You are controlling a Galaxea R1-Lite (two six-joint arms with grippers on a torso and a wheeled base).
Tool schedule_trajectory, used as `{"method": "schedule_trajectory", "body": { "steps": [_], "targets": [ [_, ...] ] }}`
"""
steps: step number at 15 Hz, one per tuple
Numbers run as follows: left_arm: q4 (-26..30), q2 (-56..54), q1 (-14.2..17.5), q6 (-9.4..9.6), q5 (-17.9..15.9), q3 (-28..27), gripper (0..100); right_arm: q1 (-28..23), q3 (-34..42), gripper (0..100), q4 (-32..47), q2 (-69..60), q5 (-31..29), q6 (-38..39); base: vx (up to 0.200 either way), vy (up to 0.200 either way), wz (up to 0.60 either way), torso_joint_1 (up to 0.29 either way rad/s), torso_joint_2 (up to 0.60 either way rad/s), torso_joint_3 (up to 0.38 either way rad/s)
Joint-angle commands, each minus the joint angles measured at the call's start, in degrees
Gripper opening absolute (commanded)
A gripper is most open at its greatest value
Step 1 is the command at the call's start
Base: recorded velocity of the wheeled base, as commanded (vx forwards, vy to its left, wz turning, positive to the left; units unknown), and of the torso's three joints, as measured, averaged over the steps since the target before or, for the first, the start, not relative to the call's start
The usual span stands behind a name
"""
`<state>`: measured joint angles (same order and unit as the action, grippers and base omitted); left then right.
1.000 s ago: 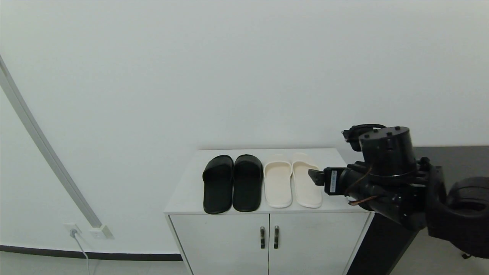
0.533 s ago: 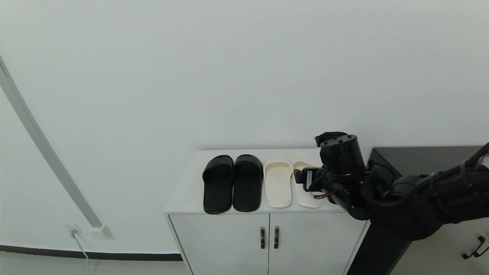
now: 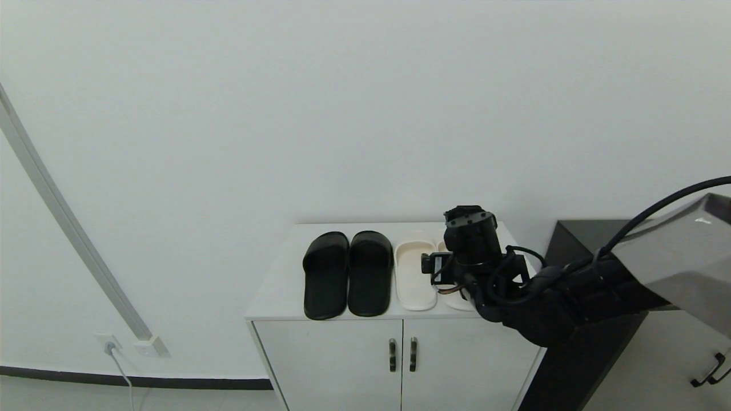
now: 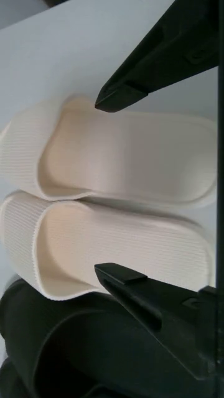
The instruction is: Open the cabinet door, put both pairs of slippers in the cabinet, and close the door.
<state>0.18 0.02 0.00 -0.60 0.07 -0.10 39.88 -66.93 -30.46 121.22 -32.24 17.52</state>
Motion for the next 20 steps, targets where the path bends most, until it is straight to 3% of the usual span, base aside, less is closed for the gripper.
{"method": "schedule_trajectory", "body": {
  "steps": [1,3,13,18,19,20],
  "targets": [
    [0.0,0.1,0.0,-0.02,0.0,0.0,0,-0.3,-2.2,100,-2.2,5.0,-0.2,-2.2,0.000,0.000,0.00,0.000,0.00,0.000],
    [0.0,0.1,0.0,-0.02,0.0,0.0,0,-0.7,-5.0,100,-5.4,8.2,-0.3,-3.8,0.000,0.000,0.00,0.000,0.00,0.000],
    [0.0,0.1,0.0,-0.02,0.0,0.0,0,-4.4,-16.0,100,-6.1,16.6,-0.3,-7.3,0.000,0.000,0.00,0.000,0.00,0.000],
    [0.0,0.1,0.0,-0.02,0.0,0.0,0,-4.4,-18.0,100,-6.3,18.3,0.1,-7.8,0.000,0.000,0.00,0.000,0.00,0.000],
    [0.0,0.1,0.0,-0.02,0.0,0.0,0,-4.5,-18.0,0,-6.3,18.4,0.1,-7.8,0.000,0.000,0.00,0.000,0.00,0.000],
    [0.0,0.1,0.0,-0.02,0.0,0.0,0,-4.7,-18.1,0,-6.2,18.5,0.2,-7.8,0.000,0.000,0.00,0.000,0.00,0.000]
  ]
}}
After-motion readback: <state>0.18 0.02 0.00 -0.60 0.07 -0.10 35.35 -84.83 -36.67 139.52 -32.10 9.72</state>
